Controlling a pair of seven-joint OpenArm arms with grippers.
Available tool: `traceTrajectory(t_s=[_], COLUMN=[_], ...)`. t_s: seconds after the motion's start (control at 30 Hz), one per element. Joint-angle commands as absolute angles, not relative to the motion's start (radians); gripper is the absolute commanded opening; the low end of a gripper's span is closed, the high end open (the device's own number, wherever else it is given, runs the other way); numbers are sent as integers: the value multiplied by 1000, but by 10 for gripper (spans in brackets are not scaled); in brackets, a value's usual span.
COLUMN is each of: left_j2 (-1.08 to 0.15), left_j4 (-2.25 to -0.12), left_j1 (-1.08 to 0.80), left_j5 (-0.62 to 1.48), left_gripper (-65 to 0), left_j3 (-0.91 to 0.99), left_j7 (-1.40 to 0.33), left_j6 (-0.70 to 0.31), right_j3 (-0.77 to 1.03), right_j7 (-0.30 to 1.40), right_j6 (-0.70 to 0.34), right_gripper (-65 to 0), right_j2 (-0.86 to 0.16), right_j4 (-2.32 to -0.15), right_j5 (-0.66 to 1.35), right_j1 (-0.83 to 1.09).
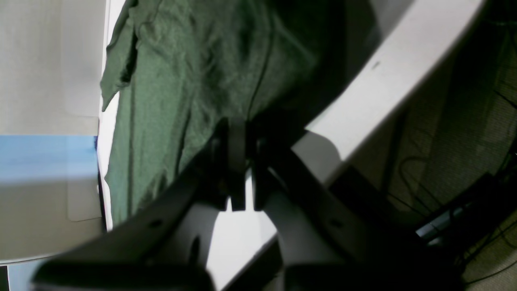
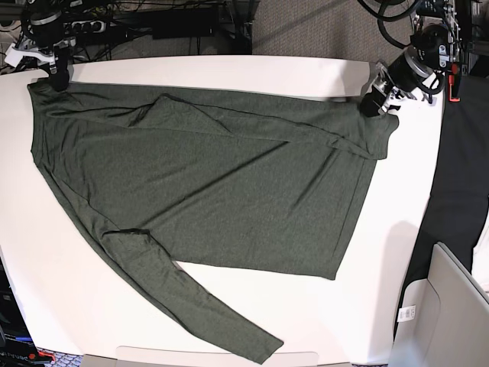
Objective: Fold the T-shirt properly
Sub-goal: 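Pull the grasped edge with the left gripper away from the right gripper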
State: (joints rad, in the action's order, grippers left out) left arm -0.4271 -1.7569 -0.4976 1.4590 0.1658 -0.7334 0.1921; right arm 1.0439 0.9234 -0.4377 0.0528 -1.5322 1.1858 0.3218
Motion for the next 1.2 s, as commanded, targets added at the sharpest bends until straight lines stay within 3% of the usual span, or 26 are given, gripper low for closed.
traceTrajectory(t_s=[0.0, 1.17], left_j2=[-441, -438], left_j4=[-1774, -1845], left_j1=[-504, -685], left_j5=[1481, 1481], left_gripper=[-649, -648], left_j3=[174, 260], left_j7=[-737, -739], left_j6=[186, 186], right_j3=[1049, 1099], right_j7=[912, 947], right_j6=[-449, -449], right_gripper=[-647, -645], right_j2=[41, -25], right_j4=[-1549, -1554], right_j5=[1216, 1237], right_j1=[328, 331])
